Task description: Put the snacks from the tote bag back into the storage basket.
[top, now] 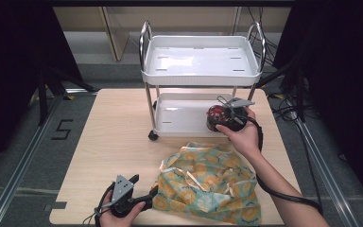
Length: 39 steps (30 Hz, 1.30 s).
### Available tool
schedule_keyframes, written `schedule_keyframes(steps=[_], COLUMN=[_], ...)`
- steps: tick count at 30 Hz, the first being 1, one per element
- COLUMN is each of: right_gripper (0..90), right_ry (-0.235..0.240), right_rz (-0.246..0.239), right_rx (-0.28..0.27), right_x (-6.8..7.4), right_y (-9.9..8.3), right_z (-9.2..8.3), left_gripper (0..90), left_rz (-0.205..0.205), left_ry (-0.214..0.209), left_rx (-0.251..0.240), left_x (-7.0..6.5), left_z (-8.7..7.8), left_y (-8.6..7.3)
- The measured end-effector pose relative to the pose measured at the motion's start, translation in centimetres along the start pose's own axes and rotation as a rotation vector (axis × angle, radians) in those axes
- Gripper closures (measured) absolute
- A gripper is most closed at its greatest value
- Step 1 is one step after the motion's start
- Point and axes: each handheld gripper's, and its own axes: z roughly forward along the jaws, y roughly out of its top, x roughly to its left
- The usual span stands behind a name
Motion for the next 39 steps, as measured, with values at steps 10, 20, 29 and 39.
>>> schedule_keyframes(steps=[10, 20, 29, 39], right_gripper=[26.2, 26.2, 26.2, 26.2], right_ry=[-0.004, -0.012, -0.015, -0.021], right_rz=[0.009, 0.011, 0.008, 0.018], right_rx=[0.008, 0.002, 0.005, 0.007], right_x=[0.2, 0.0, -0.1, -0.3], right_y=[0.0, -0.2, -0.3, -0.4], right_z=[0.4, 0.6, 0.9, 1.1], left_gripper=[18.9, 18.9, 18.9, 18.9], left_rz=[-0.004, 0.006, -0.004, 0.005], left_ry=[-0.015, -0.006, -0.015, -0.015], left_rx=[-0.019, -0.010, -0.016, -0.011], left_x=[0.1, 0.1, -0.2, 0.0], left_z=[0.0, -0.1, 0.1, -0.1], left_y=[0.0, 0.1, 0.0, 0.0])
